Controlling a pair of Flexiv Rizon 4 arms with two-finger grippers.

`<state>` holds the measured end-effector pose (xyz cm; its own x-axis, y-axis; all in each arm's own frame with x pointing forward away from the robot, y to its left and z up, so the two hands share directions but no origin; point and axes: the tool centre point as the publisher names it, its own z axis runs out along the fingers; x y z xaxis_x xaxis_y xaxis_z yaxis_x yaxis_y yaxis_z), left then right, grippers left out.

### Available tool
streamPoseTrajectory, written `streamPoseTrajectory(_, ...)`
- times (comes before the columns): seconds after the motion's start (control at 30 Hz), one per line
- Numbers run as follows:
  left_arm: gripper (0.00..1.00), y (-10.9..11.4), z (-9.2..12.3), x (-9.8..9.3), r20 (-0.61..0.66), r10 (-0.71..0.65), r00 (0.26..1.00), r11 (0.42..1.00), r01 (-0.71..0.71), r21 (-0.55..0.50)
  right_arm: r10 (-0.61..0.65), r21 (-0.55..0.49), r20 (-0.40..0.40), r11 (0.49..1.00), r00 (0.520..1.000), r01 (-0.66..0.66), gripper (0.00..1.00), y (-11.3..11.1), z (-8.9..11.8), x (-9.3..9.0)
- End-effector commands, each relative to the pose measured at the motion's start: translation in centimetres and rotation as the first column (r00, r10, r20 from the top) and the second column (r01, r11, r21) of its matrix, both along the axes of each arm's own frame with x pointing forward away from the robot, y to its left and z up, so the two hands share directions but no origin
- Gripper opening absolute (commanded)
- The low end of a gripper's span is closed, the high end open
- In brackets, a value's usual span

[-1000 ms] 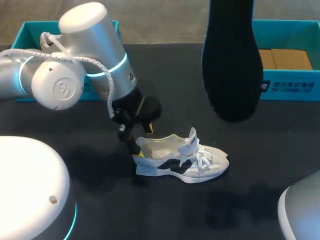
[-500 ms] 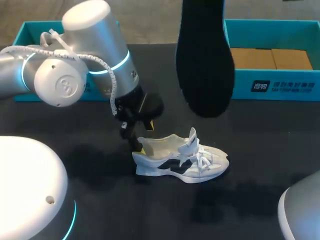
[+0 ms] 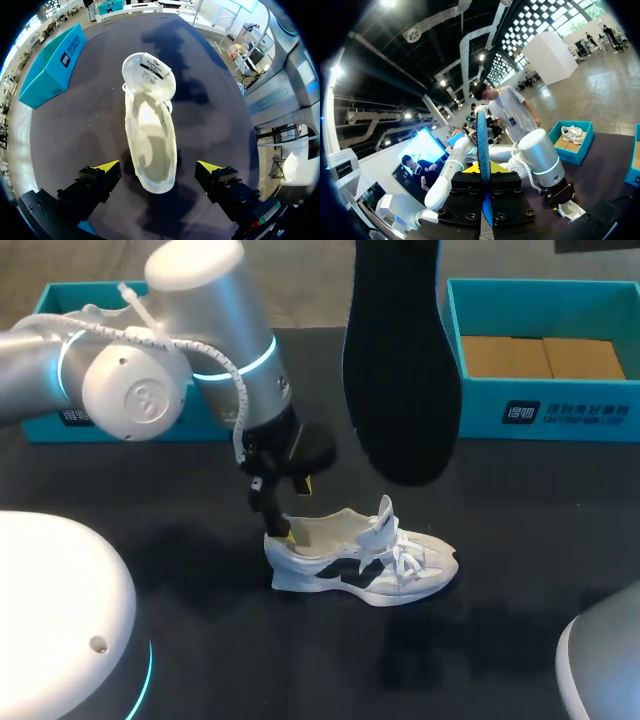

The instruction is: Take the shoe out of the shoebox, open the shoe tongue, remove and reinsert the insole, then place the shoe into the shoebox

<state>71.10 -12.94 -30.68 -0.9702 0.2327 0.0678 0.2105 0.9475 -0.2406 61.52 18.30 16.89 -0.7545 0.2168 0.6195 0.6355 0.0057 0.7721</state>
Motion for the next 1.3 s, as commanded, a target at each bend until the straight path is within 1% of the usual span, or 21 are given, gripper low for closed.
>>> streamPoseTrajectory(0.03, 1.00, -0.8, -0.5, 0.5, -0.003, -0.001, 1.000, 1.000, 0.001, 0.014, 0.001, -0.001, -0.001, 1.000, 1.000, -0.001, 0.00, 0.4, 0.1, 0.2)
streamPoseTrajectory(0.23, 1.00, -1.6, -1.2, 0.7, 0.013, -0.002, 1.000, 1.000, 0.002, 0.030, 0.001, -0.001, -0.001, 1.000, 1.000, -0.001, 0.00, 0.4, 0.1, 0.2)
streamPoseTrajectory(0.4, 1.00, -2.3, -1.1, 0.6, 0.077, 0.007, 0.997, 0.998, -0.012, 0.060, 0.001, -0.001, -0.001, 1.000, 1.000, -0.001, 0.00, 0.4, 0.1, 0.2)
streamPoseTrajectory(0.63, 1.00, -3.0, -1.3, 0.9, 0.069, 0.011, 0.998, 0.995, -0.018, 0.098, 0.001, -0.001, -0.001, 1.000, 1.000, -0.001, 0.00, 0.4, 0.1, 0.2)
streamPoseTrajectory(0.77, 1.00, -3.4, -1.5, 1.5, 0.048, 0.016, 0.999, 0.993, -0.021, 0.114, 0.001, -0.001, -0.001, 1.000, 1.000, -0.001, 0.00, 0.4, 0.1, 0.2)
streamPoseTrajectory(1.1, 1.00, -3.7, -1.3, 1.4, 0.057, 0.018, 0.998, 0.992, -0.025, 0.124, 0.001, -0.001, -0.001, 1.000, 1.000, -0.001, 0.00, 0.4, 0.1, 0.2)
streamPoseTrajectory(1.3, 1.00, -4.2, -1.0, 1.7, 0.062, 0.022, 0.998, 0.992, -0.030, 0.122, 0.001, -0.001, -0.001, 1.000, 1.000, -0.001, 0.00, 0.4, 0.1, 0.2)
